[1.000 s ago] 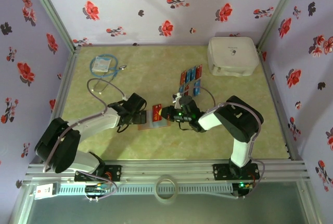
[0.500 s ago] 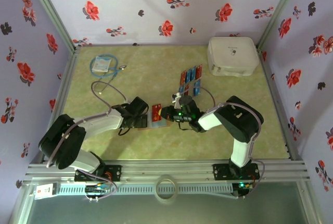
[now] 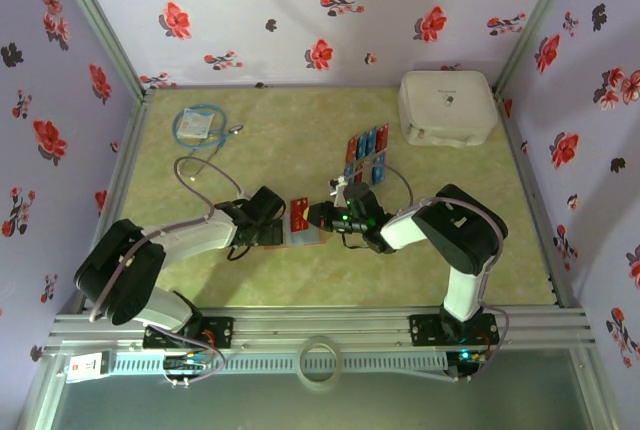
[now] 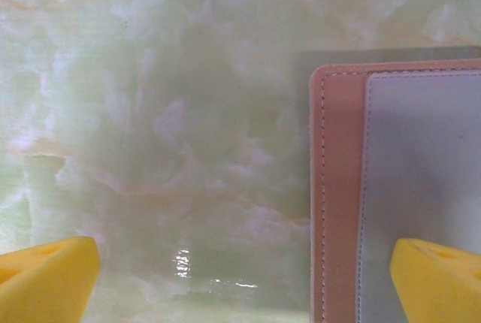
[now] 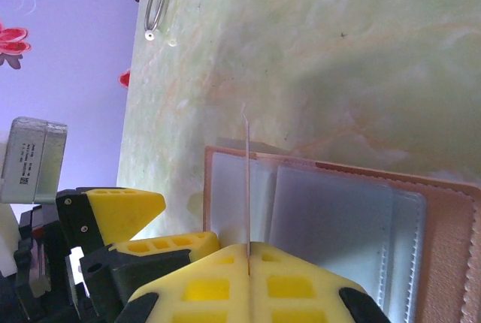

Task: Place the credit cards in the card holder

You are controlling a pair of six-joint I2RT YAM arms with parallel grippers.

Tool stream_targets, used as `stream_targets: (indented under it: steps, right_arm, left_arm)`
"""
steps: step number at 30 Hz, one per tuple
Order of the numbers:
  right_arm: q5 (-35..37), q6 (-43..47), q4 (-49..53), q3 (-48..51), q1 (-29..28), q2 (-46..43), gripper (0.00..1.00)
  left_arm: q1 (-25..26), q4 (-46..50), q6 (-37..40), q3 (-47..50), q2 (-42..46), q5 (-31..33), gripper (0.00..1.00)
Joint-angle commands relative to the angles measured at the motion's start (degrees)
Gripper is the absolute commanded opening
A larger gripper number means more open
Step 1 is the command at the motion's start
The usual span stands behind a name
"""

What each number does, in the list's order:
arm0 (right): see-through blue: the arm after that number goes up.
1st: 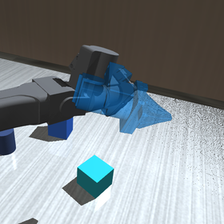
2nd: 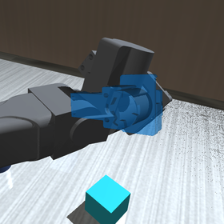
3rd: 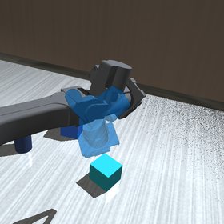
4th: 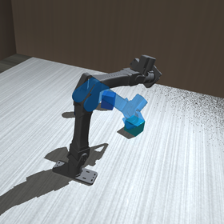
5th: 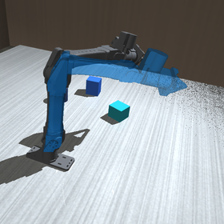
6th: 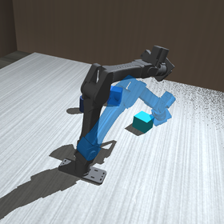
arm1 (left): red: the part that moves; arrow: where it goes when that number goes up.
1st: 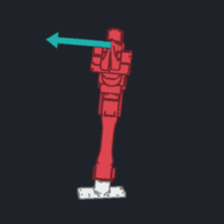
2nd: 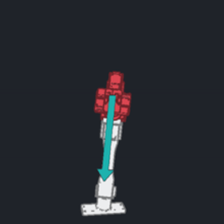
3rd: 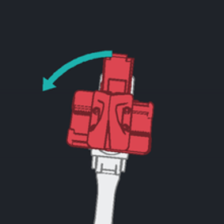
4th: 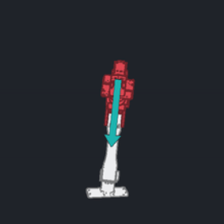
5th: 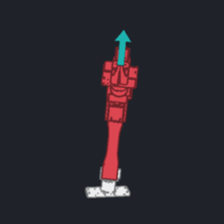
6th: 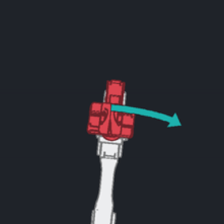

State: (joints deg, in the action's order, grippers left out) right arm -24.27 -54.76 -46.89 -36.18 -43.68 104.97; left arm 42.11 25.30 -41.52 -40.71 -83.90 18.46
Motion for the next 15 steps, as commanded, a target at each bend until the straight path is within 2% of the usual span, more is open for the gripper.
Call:
stream_targets:
  steps: [1, 15]
  right_arm:
    - [-0.79, -1.30, -2.15, -1.18, -0.67, 0.73, 0.00]
    - [-0.97, -3.24, -6.31, -0.05, -1.43, 4.34, 0.00]
  left_arm:
    - [0.41, 0.89, -0.83, 1.05, -0.30, 1.76, 1.00]
    - [0.34, 0.85, -0.61, 1.04, -0.17, 1.78, 1.00]
